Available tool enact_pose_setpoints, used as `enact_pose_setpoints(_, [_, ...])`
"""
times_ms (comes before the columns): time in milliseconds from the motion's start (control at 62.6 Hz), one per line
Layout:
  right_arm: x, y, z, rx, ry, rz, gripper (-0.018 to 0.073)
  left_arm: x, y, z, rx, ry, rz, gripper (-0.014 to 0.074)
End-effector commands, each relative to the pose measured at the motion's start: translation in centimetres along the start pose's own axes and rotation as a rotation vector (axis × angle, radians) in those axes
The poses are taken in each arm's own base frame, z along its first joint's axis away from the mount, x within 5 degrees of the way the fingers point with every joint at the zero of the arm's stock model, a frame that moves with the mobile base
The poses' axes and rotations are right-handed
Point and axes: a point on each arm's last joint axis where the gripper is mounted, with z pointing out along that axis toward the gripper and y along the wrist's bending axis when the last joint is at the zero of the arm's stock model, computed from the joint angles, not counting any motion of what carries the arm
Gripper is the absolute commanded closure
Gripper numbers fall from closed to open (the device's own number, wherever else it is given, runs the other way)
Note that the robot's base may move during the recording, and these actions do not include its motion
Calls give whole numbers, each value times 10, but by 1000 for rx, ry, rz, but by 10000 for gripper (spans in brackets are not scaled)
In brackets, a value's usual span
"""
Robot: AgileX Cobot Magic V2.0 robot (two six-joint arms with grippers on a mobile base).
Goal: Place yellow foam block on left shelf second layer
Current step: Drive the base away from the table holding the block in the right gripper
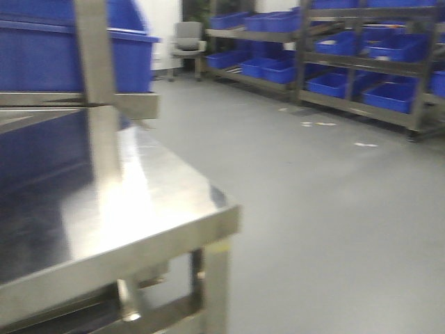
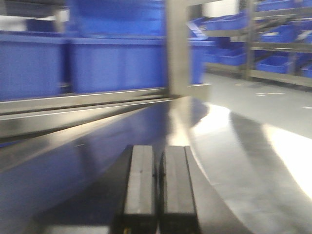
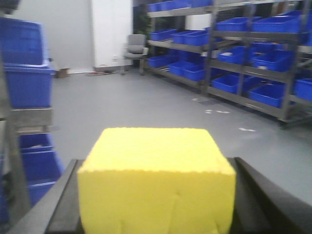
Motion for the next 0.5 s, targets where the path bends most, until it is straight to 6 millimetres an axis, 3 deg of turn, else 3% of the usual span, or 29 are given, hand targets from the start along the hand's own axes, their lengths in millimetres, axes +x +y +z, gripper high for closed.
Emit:
enact_pose_setpoints(0, [-18,1,-1,-4,-116,-6,105,0,0,-1,-4,-78,-9,473])
enact_pose_setpoints(479, [-18,1,-1,-4,-116,-6,105,0,0,-1,-4,-78,-9,473])
